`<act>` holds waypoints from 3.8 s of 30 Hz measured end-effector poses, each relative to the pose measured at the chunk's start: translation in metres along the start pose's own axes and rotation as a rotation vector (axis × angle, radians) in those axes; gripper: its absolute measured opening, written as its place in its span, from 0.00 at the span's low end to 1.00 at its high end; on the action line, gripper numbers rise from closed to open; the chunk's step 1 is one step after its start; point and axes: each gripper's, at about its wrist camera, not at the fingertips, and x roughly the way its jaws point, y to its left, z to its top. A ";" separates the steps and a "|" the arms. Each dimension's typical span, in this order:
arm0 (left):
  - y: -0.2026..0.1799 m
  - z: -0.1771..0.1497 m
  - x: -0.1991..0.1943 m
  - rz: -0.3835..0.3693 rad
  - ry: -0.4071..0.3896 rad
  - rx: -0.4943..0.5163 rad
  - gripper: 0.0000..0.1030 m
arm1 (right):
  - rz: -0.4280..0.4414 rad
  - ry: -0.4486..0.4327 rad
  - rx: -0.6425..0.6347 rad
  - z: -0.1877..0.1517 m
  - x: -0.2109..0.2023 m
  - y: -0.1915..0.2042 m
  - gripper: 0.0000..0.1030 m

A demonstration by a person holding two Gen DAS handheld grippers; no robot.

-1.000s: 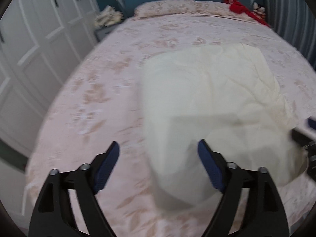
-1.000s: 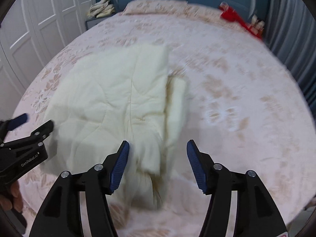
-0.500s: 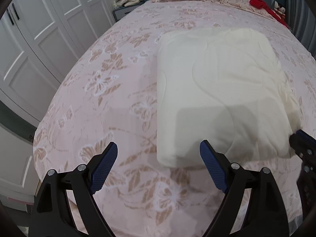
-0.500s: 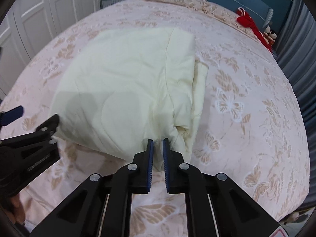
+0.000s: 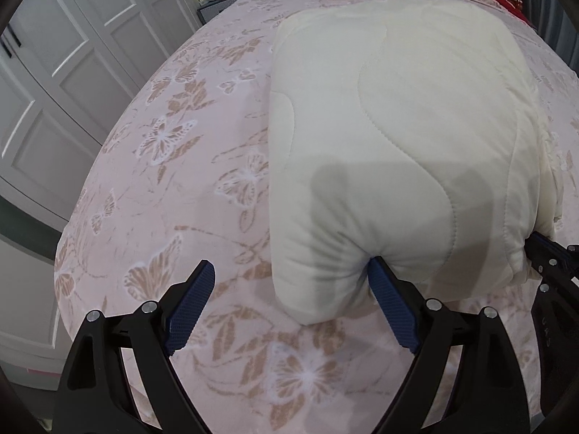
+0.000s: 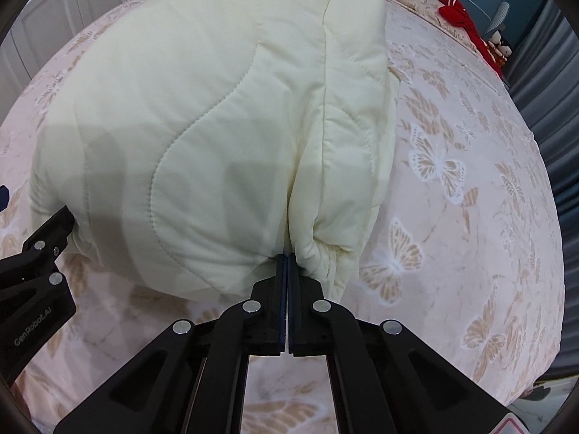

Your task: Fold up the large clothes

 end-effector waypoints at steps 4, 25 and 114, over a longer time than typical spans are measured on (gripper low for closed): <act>-0.004 0.003 0.009 0.008 0.006 -0.002 0.88 | 0.008 0.006 0.012 0.007 0.010 -0.003 0.00; -0.006 0.007 0.009 0.008 0.011 -0.007 0.92 | 0.190 -0.026 0.157 0.004 -0.013 -0.040 0.03; 0.010 -0.136 -0.157 -0.043 -0.227 -0.024 0.91 | 0.150 -0.281 0.148 -0.175 -0.175 -0.017 0.35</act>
